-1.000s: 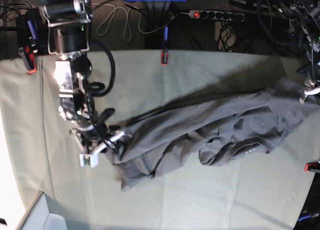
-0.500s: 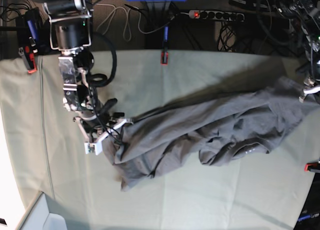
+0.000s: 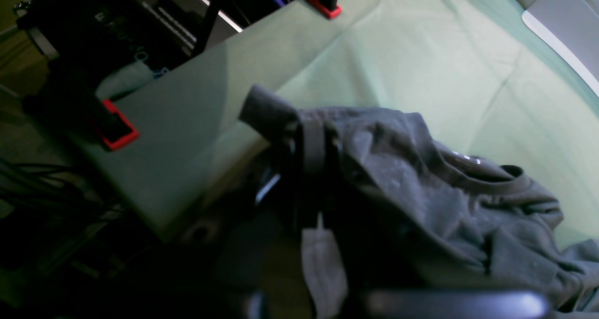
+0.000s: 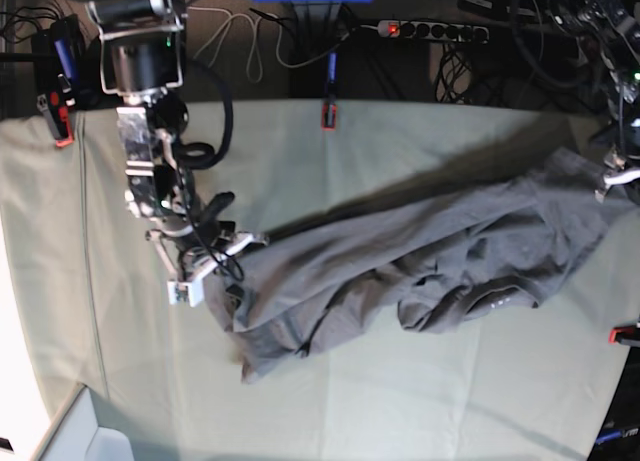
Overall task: Layout the t-shirt on the table in an organized manner, then fold the t-shirt properly
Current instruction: 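Pull the shirt edge with the right gripper while left holds the other end, then lift the shirt high with both grippers and lay it flat on the table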
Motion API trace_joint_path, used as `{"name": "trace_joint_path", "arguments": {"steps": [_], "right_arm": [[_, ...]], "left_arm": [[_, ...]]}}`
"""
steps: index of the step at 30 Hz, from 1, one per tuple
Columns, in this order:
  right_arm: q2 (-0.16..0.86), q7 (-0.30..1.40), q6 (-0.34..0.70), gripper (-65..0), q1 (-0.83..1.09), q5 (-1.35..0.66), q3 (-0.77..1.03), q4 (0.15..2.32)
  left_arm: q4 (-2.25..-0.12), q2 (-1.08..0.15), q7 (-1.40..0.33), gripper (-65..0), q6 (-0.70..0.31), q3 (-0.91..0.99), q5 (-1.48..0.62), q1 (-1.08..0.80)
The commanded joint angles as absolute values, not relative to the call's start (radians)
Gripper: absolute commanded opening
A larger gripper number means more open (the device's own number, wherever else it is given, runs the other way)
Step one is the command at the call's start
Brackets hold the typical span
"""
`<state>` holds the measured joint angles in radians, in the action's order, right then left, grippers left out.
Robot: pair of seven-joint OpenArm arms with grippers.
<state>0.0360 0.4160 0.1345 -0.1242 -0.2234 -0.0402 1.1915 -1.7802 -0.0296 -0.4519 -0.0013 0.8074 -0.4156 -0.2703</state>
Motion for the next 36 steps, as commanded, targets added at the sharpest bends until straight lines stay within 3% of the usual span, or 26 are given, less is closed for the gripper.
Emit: {"name": "trace_joint_path", "arguments": {"steps": [1,9,16,25,36], "right_arm": [[0.041,0.390,0.143,-65.0,-0.113,-0.234,-0.036,1.267],[0.044,0.392,0.145,-65.0,0.127,-0.234,0.035,1.765],[0.058,0.392,0.145,-65.0,0.196,-0.234,0.088,1.995],[0.031,0.320,0.143,-65.0,0.108,-0.236,0.116,2.032],[-0.051,0.303,0.142,-65.0,-0.214,-0.231,0.116,2.029]], "left_arm": [[-1.801,-0.041,-0.424,-64.9,-0.004,0.816,-0.420,-0.266],[-1.948,-0.027,-0.423,-64.9,-0.004,0.817,-0.420,-0.302],[-2.022,-0.042,-0.423,-64.9,-0.004,0.816,-0.420,-0.291],[-2.018,-0.202,-0.429,-64.9,-0.004,0.799,-0.420,-0.059],[-2.012,-0.360,-0.430,-64.9,0.004,0.512,-0.409,0.424]]}}
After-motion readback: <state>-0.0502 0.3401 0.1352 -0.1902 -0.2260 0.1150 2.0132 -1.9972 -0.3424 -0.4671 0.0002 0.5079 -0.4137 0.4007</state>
